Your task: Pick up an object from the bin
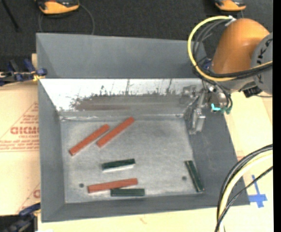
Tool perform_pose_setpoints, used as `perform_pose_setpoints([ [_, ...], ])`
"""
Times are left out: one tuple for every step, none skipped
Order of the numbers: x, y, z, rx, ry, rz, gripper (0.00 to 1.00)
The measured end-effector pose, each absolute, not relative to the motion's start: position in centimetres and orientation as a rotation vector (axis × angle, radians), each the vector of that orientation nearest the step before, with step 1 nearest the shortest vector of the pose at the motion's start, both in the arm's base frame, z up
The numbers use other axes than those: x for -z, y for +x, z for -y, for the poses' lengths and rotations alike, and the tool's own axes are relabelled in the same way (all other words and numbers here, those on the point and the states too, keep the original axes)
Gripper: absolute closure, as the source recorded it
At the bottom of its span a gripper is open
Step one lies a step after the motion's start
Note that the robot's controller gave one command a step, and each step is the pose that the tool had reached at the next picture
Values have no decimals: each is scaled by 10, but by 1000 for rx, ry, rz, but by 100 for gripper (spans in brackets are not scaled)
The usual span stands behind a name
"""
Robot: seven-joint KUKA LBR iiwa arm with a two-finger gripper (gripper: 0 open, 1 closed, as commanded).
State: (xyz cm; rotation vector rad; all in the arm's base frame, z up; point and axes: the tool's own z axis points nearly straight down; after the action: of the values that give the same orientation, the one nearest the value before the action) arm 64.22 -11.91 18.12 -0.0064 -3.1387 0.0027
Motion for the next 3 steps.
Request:
perform_pose_setpoints([
  [-164,616,-20,3,295,3131,0],
  [-70,616,-61,-2,485,3109,0],
  [-76,620,-60,-2,485,3125,100],
])
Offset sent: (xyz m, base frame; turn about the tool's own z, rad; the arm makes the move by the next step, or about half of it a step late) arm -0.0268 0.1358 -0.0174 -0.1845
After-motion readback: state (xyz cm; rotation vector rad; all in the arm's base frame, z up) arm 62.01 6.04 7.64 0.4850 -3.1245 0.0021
